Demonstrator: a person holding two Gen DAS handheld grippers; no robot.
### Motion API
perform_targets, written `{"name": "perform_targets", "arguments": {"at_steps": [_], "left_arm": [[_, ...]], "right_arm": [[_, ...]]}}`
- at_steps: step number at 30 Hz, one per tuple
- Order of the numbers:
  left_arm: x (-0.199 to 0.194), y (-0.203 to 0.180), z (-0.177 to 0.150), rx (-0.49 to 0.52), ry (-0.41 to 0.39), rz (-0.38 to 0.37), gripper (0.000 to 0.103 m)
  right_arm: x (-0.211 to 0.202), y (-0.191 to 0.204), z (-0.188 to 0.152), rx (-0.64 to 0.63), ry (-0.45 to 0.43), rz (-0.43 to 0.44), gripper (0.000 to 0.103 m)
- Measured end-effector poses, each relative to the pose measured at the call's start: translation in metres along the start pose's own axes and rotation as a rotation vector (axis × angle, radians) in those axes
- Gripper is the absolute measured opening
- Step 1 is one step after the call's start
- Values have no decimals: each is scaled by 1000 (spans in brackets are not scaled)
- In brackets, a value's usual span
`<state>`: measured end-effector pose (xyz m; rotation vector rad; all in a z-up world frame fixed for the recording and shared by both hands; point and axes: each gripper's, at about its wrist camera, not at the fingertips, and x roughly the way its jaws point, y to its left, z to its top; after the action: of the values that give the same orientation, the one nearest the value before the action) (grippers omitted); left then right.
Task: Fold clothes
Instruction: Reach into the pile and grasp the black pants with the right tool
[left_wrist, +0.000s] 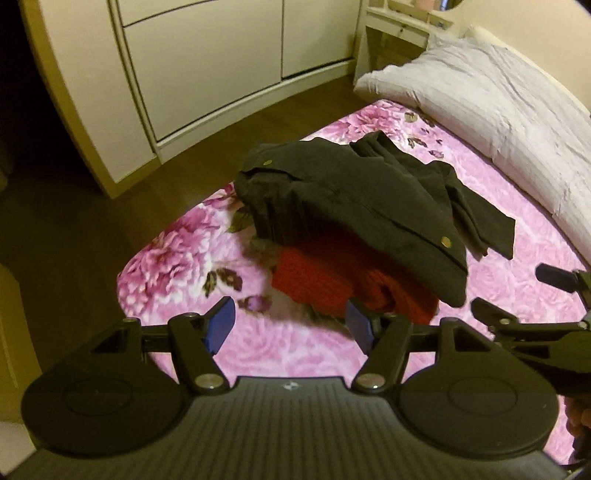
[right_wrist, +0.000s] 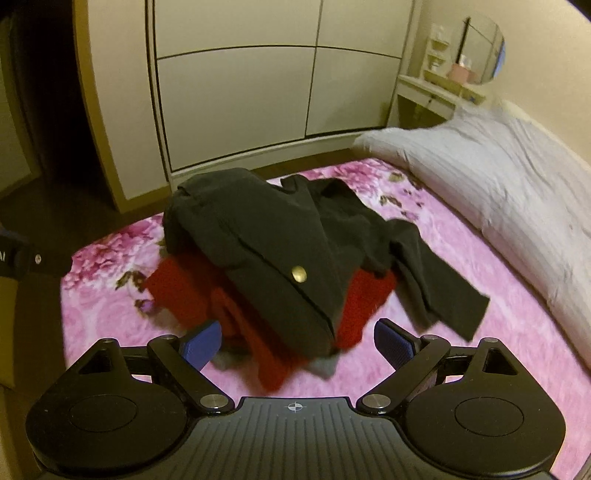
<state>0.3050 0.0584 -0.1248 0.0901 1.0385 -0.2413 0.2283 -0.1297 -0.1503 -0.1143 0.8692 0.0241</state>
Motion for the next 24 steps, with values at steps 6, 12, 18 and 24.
{"name": "perform_targets", "arguments": {"at_steps": [6,12,18,24], "left_arm": [[44,11,32,24,48,-41,62],[81,17,55,38,84,-62,62],[98,25,70,37,94,-68,62],[105,34,84,28,86,-71,62]], "right_arm": [[51,23,20,-118,3,-37,93],[98,40,26,-263,9,-65,93],[135,58,27,-435,-13,-73,93],[153,55,35,-413,2,-13,45]]}}
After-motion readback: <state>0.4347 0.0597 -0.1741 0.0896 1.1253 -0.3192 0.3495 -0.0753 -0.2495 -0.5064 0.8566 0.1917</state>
